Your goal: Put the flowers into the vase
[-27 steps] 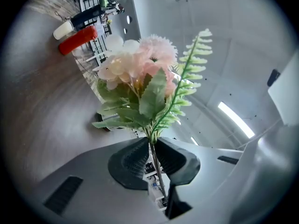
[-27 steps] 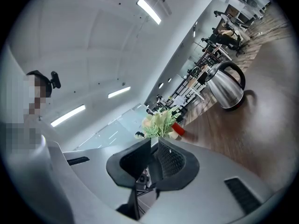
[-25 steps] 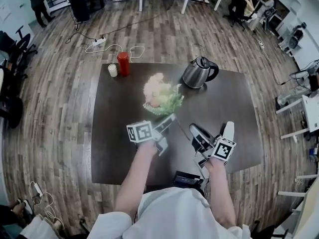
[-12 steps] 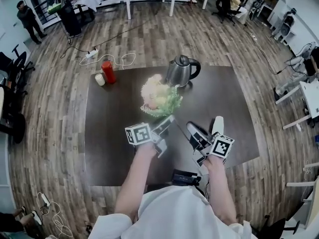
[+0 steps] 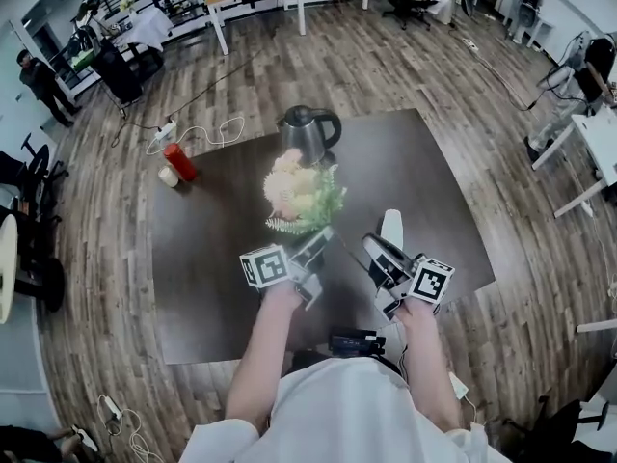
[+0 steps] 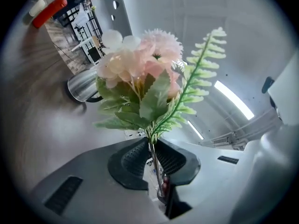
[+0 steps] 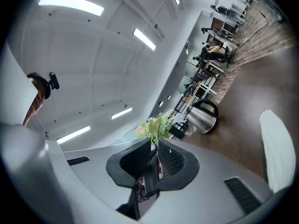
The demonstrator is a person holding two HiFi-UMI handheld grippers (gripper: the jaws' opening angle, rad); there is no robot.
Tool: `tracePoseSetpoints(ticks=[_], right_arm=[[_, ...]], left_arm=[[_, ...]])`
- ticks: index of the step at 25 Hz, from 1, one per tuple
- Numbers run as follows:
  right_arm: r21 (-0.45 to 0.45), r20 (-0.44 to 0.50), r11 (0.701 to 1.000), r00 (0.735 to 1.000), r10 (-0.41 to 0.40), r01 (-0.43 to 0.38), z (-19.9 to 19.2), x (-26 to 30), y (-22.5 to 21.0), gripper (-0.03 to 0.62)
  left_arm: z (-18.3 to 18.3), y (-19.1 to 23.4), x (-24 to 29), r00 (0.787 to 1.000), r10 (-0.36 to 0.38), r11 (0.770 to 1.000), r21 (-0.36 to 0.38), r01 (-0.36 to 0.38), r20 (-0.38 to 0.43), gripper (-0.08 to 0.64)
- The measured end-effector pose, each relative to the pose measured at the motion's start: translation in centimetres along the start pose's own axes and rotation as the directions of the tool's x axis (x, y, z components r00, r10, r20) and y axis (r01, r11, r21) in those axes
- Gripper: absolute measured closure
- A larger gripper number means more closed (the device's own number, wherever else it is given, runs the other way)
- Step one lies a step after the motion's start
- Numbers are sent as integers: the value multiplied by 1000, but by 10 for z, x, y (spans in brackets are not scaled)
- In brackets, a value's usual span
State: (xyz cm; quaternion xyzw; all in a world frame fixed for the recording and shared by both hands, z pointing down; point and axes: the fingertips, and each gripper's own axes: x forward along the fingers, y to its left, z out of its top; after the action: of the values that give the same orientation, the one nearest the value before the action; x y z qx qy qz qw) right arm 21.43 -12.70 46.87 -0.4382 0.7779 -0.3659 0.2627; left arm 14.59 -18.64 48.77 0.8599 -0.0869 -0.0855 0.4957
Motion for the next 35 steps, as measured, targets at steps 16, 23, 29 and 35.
tracePoseSetpoints(ticks=[16,23,29,35], right_arm=[[53,58,998,998,24,-27,43,-104,-41,568],[27,100,1000,995,-11,8,57,-121,-59,568],[43,97,997,993,-71,67,51,-114,-80,568],[32,54,988,986,-156,154,39,-95,-98,566]], left_arm=[[-75,-32,79,999,26,997,67,-23,-43,509],[-80,-33,87,996,25,996,89,-18,-87,509],[-70,-16,93,993,-5,997,75,14,-117,509],[-60,2,91,987,-48,997,48,57,-155,509]])
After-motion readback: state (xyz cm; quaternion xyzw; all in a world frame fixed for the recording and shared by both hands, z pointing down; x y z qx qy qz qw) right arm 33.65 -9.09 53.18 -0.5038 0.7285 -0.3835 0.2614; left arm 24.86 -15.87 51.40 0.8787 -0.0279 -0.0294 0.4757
